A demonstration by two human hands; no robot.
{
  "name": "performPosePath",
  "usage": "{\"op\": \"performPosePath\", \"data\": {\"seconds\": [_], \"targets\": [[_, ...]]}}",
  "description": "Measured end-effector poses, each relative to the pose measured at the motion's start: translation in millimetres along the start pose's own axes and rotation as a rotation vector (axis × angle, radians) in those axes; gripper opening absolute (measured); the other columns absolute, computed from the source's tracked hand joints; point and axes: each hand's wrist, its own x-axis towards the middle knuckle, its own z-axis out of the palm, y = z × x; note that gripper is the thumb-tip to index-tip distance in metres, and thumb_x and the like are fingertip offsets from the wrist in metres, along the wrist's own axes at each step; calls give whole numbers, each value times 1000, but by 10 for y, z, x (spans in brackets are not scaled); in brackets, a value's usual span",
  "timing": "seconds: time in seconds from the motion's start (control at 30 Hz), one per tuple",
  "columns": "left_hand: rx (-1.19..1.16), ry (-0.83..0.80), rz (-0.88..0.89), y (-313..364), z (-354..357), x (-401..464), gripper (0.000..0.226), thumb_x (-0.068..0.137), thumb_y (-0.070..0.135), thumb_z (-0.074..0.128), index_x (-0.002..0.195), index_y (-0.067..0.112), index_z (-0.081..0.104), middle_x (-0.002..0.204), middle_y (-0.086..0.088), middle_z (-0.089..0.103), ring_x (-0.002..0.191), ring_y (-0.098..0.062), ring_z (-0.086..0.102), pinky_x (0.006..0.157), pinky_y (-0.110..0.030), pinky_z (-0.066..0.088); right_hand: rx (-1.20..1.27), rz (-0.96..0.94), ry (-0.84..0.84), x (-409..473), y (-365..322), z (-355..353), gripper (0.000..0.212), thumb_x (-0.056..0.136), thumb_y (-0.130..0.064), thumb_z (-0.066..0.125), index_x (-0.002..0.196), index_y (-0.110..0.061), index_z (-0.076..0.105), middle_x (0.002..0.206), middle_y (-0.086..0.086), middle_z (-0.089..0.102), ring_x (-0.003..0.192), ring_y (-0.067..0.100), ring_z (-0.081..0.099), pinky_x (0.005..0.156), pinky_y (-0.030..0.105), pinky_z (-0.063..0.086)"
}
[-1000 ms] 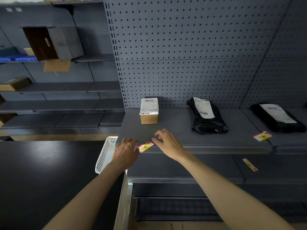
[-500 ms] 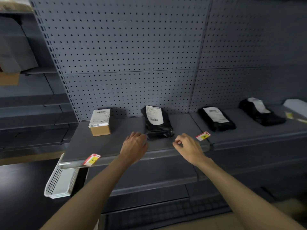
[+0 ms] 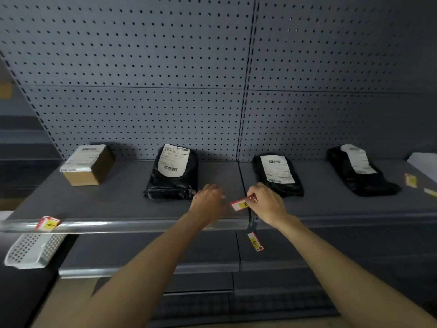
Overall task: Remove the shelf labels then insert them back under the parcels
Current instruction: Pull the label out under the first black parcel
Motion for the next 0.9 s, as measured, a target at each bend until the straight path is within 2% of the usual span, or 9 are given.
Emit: {"op": "performPosePath", "data": {"seconds": [0.13, 0.23, 0.4, 0.5, 0.6, 0.67, 0.73, 0.83, 0.9], "targets": [[-38, -97, -98, 162, 211, 187, 35, 83, 39, 66, 110, 16, 64, 115, -8, 60, 117, -25, 50, 93, -44, 49, 2, -37, -72, 143, 170, 94, 14, 89, -24, 63, 97, -11, 63, 99, 4, 55, 80, 23, 61, 64, 32, 42], [-28, -151, -148, 257, 360, 293, 44, 84, 43, 65, 116, 13, 61, 121, -10, 56, 121, -27, 46, 95, -47, 47, -7, -63, -152, 190, 250, 180, 22, 89, -21, 65, 106, -7, 62, 105, 8, 54, 85, 26, 61, 67, 32, 42], [25, -145, -220, 343, 496, 396, 48, 86, 40, 62, 121, 7, 56, 126, -14, 49, 125, -30, 40, 97, -46, 44, -9, -82, -222, 229, 337, 283, 28, 91, -22, 61, 114, -6, 59, 112, 10, 51, 88, 27, 61, 69, 30, 40], [-33, -118, -267, 329, 505, 443, 45, 83, 37, 66, 117, 9, 58, 125, -13, 48, 124, -30, 39, 99, -44, 43, 2, -96, -235, 239, 372, 298, 30, 92, -22, 60, 117, -6, 58, 116, 11, 47, 88, 28, 62, 69, 30, 40], [-158, -140, -336, 273, 494, 444, 45, 78, 29, 73, 117, 12, 57, 121, -11, 56, 116, -28, 49, 98, -42, 46, 41, -102, -208, 249, 380, 286, 28, 90, -21, 63, 112, -5, 54, 117, 10, 49, 86, 26, 61, 67, 31, 42], [-314, -119, -382, 215, 458, 406, 36, 78, 19, 73, 111, 12, 60, 114, -11, 63, 103, -27, 60, 91, -42, 52, 76, -100, -169, 255, 346, 285, 27, 88, -20, 65, 108, -9, 50, 114, 8, 53, 81, 22, 58, 64, 29, 39], [-398, -54, -385, 122, 371, 335, 25, 77, 11, 71, 102, 12, 65, 100, -7, 67, 88, -23, 63, 77, -34, 55, 146, -75, -126, 265, 280, 287, 27, 88, -18, 65, 111, -11, 50, 111, 4, 54, 81, 16, 55, 66, 28, 39], [-475, 51, -371, -121, 156, 129, 13, 75, 10, 73, 85, 16, 68, 74, 1, 62, 70, -16, 58, 55, -12, 44, 321, -39, -78, 278, 71, 278, 19, 89, -16, 65, 107, -11, 61, 103, 1, 56, 86, 15, 57, 71, 25, 43], [-502, 99, -370, -342, -9, -44, 11, 75, 14, 76, 80, 20, 67, 71, 3, 63, 67, -12, 57, 49, -6, 40, 463, -32, -93, 269, -153, 278, 9, 87, -15, 66, 96, -11, 67, 93, 1, 60, 76, 11, 58, 63, 18, 42]]}}
